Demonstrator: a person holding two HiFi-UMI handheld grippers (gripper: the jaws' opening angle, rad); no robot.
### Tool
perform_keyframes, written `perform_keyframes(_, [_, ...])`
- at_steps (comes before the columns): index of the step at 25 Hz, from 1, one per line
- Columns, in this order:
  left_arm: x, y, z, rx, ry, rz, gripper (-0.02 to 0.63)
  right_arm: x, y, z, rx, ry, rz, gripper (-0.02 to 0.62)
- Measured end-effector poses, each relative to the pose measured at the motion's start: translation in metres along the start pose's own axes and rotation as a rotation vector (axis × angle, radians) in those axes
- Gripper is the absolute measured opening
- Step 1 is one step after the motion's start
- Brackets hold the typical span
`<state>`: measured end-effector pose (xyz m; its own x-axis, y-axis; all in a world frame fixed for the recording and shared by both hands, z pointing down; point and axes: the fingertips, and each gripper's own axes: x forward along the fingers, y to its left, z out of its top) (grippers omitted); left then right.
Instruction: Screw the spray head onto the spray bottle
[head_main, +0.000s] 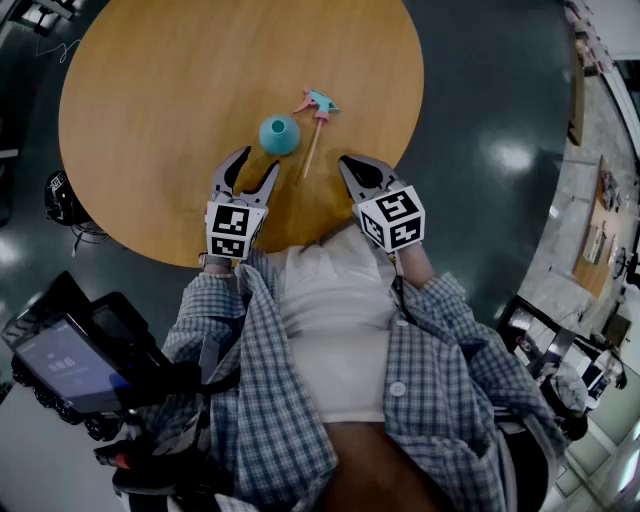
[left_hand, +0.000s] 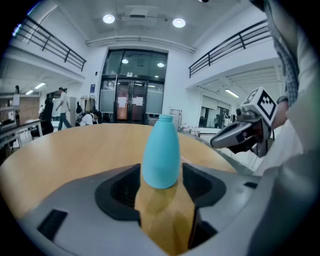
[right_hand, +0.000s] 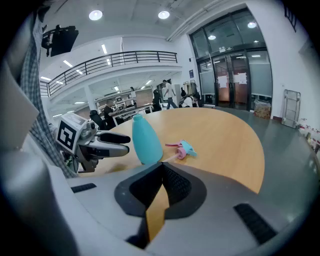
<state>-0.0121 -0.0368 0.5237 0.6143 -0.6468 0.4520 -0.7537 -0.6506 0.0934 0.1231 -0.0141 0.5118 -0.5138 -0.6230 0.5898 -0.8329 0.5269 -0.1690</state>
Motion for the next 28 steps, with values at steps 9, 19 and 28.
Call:
perform_keyframes(9, [0.036, -0.010, 0.002, 0.116, 0.030, -0.002, 0.419, -0.013, 0.001, -0.001, -0.014, 0.035, 0.004, -0.005])
perform_keyframes(19, [0.051, -0.020, 0.001, 0.186, 0.079, -0.064, 0.414, -0.016, -0.004, 0.001, -0.047, 0.069, 0.017, -0.005])
perform_keyframes(28, [0.056, -0.019, -0.002, 0.169, 0.090, -0.065, 0.413, 0.029, -0.038, 0.033, -0.205, 0.158, 0.073, -0.003])
